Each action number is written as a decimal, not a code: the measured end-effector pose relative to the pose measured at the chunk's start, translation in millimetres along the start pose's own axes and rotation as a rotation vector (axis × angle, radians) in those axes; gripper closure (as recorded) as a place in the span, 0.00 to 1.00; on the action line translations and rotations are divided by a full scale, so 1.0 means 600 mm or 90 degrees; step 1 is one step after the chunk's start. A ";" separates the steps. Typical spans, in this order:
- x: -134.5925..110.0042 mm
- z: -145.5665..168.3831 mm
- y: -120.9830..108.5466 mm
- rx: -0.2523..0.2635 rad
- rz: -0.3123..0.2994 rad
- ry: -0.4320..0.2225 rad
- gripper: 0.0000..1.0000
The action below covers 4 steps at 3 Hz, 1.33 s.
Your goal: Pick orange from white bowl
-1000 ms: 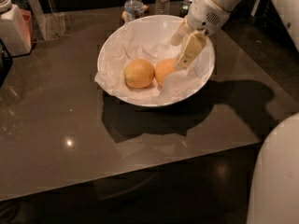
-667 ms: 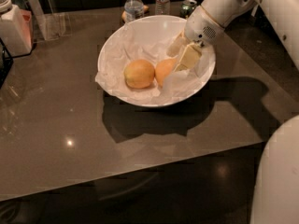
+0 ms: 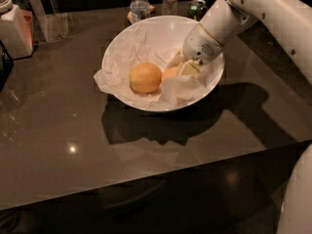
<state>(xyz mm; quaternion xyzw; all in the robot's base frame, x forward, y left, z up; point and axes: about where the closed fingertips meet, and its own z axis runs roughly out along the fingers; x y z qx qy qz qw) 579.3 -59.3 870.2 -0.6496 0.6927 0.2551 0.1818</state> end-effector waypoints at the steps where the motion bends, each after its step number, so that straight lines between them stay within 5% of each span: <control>1: 0.000 0.019 0.009 0.002 0.011 0.013 0.54; 3: -0.001 0.024 0.014 0.016 0.019 0.021 0.99; 4: -0.016 -0.016 0.029 0.065 -0.002 0.021 1.00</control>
Offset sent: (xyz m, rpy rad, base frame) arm -0.0161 0.0067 -0.0134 -0.0608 -0.0091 -0.0611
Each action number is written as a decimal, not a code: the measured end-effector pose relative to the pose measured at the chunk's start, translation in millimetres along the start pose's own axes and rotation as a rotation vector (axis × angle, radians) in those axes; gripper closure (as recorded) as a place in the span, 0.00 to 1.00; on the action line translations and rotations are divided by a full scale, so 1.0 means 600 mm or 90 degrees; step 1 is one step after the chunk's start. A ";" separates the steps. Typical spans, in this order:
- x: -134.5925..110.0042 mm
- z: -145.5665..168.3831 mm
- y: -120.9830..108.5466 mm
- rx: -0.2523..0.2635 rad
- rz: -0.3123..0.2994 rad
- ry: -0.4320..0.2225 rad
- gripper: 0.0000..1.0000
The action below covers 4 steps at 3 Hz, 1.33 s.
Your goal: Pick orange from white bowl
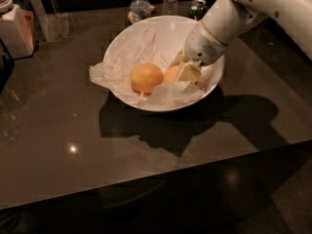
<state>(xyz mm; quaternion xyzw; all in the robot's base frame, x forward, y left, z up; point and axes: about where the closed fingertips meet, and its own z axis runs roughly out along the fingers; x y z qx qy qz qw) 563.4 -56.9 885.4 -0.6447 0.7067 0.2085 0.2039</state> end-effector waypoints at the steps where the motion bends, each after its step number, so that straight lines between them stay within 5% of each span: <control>1: -0.014 -0.062 0.021 0.060 -0.027 -0.012 1.00; 2: -0.016 -0.123 0.049 0.124 -0.039 -0.020 1.00; 4: 0.030 -0.205 0.118 0.230 0.008 -0.062 1.00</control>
Offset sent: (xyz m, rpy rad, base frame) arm -0.0513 -0.0588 0.1074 0.0167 -0.3130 -0.1200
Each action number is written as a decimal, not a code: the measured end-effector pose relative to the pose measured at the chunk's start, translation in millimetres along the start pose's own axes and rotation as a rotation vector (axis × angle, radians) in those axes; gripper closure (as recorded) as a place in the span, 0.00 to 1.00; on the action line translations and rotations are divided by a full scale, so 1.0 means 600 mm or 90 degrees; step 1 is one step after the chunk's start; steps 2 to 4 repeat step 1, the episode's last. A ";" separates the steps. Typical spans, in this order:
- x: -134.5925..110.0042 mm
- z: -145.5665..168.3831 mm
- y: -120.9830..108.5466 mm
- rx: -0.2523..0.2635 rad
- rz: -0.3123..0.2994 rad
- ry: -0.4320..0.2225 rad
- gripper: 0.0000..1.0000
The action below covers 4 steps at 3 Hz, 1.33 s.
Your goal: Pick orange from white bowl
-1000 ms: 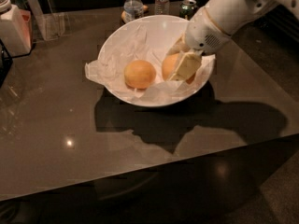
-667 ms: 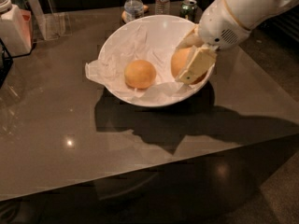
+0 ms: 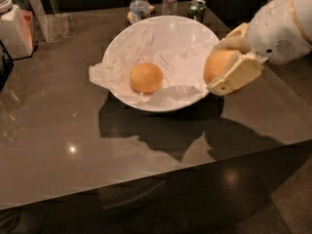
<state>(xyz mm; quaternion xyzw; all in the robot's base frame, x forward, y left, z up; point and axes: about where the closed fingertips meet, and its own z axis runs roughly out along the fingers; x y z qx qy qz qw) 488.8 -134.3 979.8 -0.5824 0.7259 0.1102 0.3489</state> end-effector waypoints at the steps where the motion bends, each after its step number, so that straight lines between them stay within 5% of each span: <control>1: 0.029 -0.036 0.021 0.040 0.036 -0.016 1.00; 4: 0.029 -0.036 0.021 0.040 0.036 -0.016 1.00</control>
Offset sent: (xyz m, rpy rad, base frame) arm 0.0000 0.0000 0.0000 0.0000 0.0000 0.0000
